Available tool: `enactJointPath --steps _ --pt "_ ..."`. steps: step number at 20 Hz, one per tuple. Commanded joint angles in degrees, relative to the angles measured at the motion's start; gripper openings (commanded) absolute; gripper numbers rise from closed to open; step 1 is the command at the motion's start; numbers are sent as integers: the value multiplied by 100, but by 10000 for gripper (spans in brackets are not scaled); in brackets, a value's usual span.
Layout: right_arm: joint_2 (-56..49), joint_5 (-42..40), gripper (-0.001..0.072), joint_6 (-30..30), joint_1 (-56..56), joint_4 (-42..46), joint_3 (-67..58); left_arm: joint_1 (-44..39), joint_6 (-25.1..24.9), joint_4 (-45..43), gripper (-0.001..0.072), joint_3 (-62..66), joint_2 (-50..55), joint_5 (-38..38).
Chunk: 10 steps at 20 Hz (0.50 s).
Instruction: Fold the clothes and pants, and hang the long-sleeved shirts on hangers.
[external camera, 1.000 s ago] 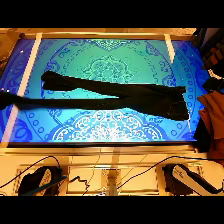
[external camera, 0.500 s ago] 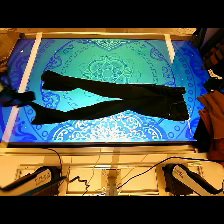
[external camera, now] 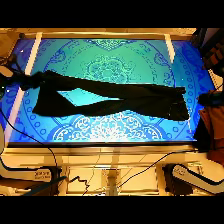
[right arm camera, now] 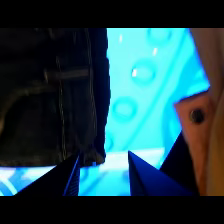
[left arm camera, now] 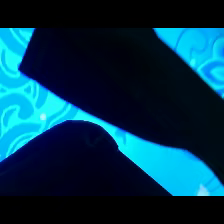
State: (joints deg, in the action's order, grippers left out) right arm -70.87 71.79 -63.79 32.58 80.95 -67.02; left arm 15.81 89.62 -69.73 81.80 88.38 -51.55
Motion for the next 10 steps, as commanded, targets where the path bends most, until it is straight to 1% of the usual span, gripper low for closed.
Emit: enactJointPath --steps 1,3,5,6,7,8,9,10 --pt "-131 560 323 673 535 -420 713 0 0 164 28 225 -26 1257" --pt "-133 568 323 1095 994 -1043 1029 0 0 166 28 225 17 1624" --pt "-133 560 331 1648 1346 -1484 1285 0 0 166 28 225 57 1729" --pt "-133 551 403 1797 1443 -1475 1390 2 0 164 29 225 68 1733" --pt "-140 549 421 1875 1493 -1368 1467 2 -2 151 63 225 68 1733" --pt "-157 544 423 1978 1499 -1204 1534 0 -2 120 241 225 68 1729" --pt "-199 535 428 2048 1497 -1134 1589 0 -2 122 488 225 68 1725" --pt "-258 485 430 2203 1497 -1178 1648 0 -2 122 661 225 66 1670"
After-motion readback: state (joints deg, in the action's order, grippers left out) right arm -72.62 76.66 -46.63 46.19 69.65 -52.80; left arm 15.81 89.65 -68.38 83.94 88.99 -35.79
